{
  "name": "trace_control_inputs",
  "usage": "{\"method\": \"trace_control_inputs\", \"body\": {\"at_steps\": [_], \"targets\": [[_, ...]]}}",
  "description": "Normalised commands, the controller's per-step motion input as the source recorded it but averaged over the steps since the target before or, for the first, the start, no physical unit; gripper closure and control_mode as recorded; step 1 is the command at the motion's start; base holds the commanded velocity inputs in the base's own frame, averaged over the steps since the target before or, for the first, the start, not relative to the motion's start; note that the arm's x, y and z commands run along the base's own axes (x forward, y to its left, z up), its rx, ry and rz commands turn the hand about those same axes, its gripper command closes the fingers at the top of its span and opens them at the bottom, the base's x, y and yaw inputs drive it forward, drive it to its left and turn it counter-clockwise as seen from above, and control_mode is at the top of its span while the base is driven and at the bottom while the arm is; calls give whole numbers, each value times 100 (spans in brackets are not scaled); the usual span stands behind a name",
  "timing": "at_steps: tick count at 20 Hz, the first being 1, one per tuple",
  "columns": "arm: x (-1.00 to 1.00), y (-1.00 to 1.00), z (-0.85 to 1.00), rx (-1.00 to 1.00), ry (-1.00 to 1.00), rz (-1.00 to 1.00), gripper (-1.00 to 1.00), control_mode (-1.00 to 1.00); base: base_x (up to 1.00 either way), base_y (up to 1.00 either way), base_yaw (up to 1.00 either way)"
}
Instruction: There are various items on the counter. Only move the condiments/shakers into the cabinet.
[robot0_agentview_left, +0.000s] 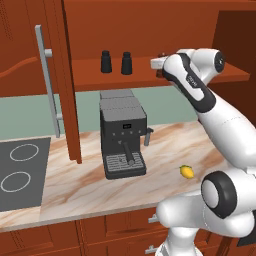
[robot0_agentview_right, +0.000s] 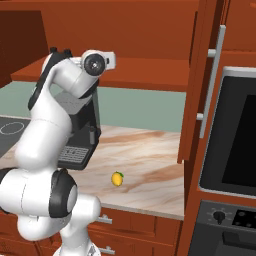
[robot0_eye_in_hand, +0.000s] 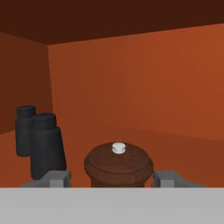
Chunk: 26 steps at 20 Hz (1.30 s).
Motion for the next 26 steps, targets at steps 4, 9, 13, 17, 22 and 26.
{"method": "trace_control_inputs", "body": {"at_steps": [4, 9, 13, 17, 22, 26], "targets": [[-1, 2, 20, 0, 0, 0, -100, -100, 0, 0, 0], [-18, 3, 28, 0, 0, 0, -100, -100, 0, 0, 0], [-39, 0, 30, 0, 0, 0, -100, -100, 0, 0, 0], [-77, 0, 28, 0, 0, 0, -100, -100, 0, 0, 0], [-100, 0, 10, 0, -1, 0, -100, -100, 0, 0, 0], [-100, 0, 1, -1, 0, 0, -100, -100, 0, 0, 0]]}}
